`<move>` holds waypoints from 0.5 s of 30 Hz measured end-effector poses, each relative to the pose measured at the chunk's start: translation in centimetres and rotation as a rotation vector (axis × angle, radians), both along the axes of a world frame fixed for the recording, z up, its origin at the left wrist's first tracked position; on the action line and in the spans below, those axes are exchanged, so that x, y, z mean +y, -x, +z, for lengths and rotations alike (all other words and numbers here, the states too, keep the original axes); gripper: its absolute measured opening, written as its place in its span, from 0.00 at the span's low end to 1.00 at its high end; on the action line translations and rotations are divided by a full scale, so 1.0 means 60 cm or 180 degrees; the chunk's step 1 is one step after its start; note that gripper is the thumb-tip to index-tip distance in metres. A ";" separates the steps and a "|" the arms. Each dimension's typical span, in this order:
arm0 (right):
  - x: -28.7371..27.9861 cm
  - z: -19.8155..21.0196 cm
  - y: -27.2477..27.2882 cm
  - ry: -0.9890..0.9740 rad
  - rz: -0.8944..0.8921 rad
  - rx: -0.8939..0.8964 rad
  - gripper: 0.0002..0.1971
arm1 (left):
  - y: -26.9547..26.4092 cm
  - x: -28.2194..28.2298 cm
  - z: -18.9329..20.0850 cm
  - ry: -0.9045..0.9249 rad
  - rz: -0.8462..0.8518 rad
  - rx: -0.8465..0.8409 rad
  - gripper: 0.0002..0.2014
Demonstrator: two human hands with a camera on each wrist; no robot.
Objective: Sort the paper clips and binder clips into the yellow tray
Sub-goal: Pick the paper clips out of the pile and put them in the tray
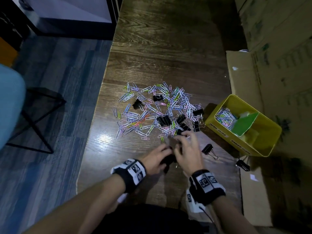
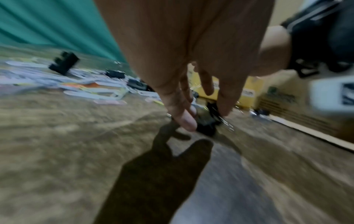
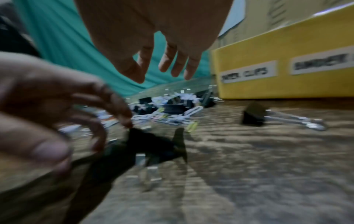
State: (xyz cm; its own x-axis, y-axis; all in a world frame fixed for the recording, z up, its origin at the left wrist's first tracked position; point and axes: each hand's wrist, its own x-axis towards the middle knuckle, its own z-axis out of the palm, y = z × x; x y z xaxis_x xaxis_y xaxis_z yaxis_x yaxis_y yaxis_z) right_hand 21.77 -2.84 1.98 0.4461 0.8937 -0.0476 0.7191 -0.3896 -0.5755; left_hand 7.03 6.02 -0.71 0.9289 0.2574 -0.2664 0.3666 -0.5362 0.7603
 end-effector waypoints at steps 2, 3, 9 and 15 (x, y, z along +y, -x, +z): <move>0.009 -0.008 0.026 0.0059 0.0532 0.0102 0.14 | 0.019 0.060 0.003 -0.0301 0.0573 -0.0095 0.23; 0.008 -0.014 0.036 0.0238 0.0825 0.0036 0.12 | 0.035 0.096 -0.001 -0.0531 0.1020 -0.0158 0.22; -0.033 -0.056 0.023 0.0907 0.1335 -0.0296 0.12 | 0.101 0.251 -0.025 -0.1311 0.1825 0.0922 0.34; -0.048 -0.065 -0.038 0.1081 0.0806 -0.0300 0.11 | 0.098 0.184 -0.057 -0.1336 0.1184 0.1031 0.38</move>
